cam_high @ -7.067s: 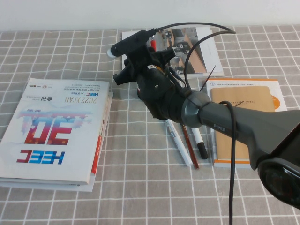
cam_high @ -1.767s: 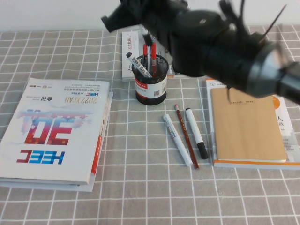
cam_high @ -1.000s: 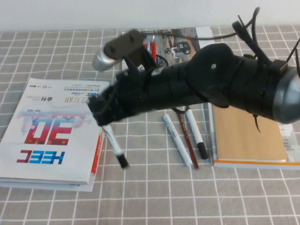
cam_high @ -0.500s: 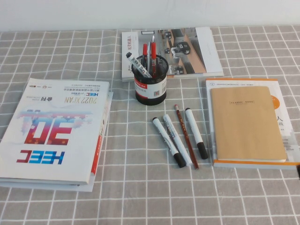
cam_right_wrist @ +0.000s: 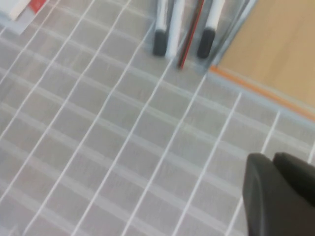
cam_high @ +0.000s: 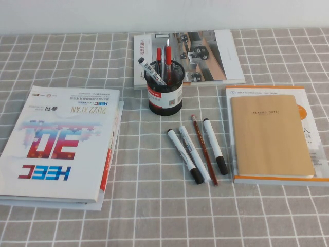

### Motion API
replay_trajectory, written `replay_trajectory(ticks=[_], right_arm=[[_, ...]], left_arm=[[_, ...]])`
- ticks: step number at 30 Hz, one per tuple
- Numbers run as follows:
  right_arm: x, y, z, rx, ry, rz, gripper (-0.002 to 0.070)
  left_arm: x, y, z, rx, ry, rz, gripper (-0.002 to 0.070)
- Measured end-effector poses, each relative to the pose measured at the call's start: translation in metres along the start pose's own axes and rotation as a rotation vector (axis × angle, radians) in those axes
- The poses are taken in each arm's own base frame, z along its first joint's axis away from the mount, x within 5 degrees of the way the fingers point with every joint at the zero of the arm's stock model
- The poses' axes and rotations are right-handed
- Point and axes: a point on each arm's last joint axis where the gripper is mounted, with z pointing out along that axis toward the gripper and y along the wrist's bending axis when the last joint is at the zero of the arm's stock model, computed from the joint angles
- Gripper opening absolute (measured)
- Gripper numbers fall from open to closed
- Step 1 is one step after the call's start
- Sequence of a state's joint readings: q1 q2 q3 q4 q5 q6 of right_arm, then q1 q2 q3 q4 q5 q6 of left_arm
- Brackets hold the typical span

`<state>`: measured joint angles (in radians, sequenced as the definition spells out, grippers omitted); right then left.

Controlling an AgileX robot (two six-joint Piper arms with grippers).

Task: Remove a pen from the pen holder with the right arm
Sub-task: 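Take a marker out of the pen holder and lay it on the table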

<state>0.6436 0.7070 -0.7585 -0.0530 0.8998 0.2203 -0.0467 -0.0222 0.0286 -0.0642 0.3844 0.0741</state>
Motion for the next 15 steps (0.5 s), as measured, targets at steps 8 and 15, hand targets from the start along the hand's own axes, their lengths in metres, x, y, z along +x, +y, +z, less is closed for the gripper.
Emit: replay_trajectory(ticks=[8, 15], right_arm=[[0.04, -0.032, 0.044, 0.127, -0.252, 0.095, -0.0012], [0.108, -0.057, 0.056, 0.301, -0.556, 0.181, -0.0012]], left_arm=[[0.0, 0.0, 0.0, 0.0, 0.0, 0.0, -0.0005], [0.0, 0.0, 0.0, 0.0, 0.0, 0.0, -0.0005]])
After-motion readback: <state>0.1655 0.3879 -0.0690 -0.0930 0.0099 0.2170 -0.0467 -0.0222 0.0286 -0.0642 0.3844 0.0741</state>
